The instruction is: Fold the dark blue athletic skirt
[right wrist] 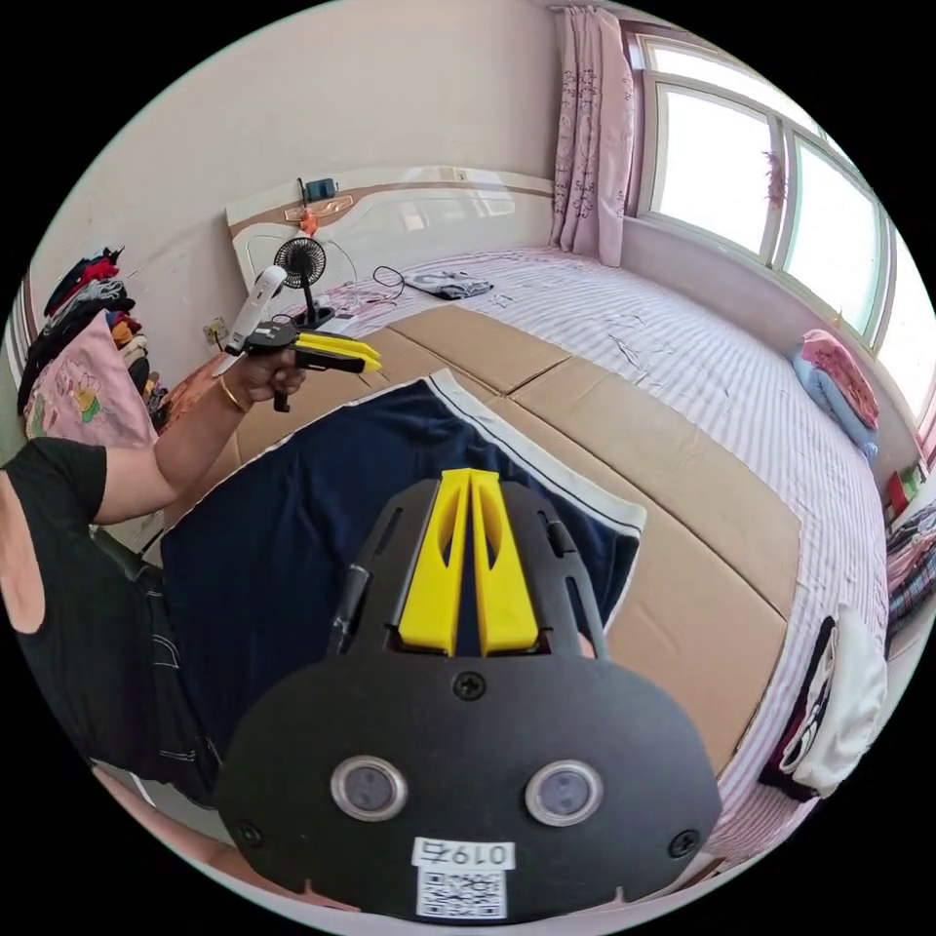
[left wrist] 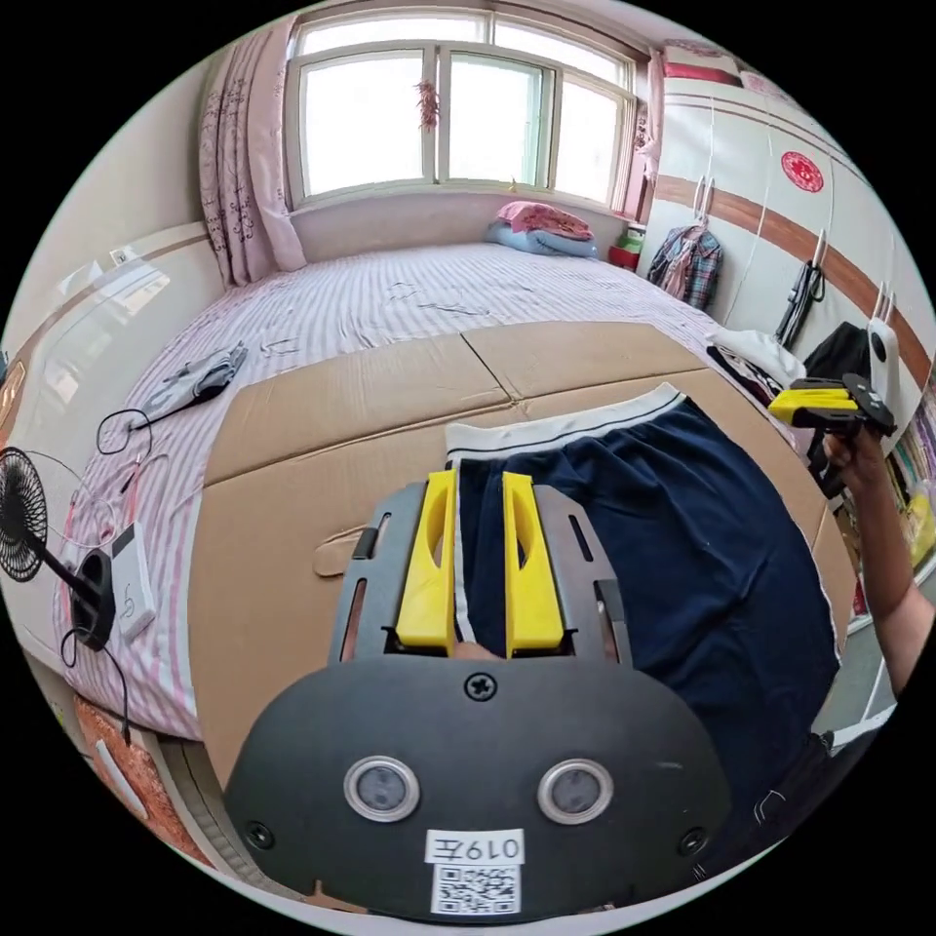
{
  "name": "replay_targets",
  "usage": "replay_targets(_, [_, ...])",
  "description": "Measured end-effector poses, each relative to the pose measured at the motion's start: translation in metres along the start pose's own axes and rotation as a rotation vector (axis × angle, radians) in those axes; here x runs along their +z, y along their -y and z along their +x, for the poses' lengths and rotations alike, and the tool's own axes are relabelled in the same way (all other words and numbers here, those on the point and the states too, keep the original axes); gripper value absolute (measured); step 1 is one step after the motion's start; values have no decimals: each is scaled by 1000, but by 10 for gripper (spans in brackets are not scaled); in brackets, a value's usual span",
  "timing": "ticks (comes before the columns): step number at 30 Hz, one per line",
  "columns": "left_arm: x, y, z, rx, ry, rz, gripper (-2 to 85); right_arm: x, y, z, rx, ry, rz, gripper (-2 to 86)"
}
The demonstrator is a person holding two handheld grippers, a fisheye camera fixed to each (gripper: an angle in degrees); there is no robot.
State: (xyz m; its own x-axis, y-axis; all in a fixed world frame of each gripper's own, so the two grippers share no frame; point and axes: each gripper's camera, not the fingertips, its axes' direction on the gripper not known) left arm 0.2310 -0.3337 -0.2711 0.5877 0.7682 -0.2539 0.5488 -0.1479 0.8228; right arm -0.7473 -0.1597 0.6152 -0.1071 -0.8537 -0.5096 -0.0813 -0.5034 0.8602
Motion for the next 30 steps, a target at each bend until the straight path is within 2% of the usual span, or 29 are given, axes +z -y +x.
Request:
replay_targets(5, [57,33,-66,-63,-23,-161,97,120,93,65,16,95,-141,-8])
replay_targets(11, [83,51,-110,-63,-137,-198,96,217,161,95,-19,82,-251,27])
replay_targets(17, [99,55,-131,-13,-134,-200,91,283,205,119,-7,12,-333,98])
replay_targets(20, [108,53,-130,31,-152,-207,86,311,220,132,5,-9,-375,95])
replay_targets(30, [113,60,-117,130,-43,-235,42,365,252,149,-14,-48,-451,76])
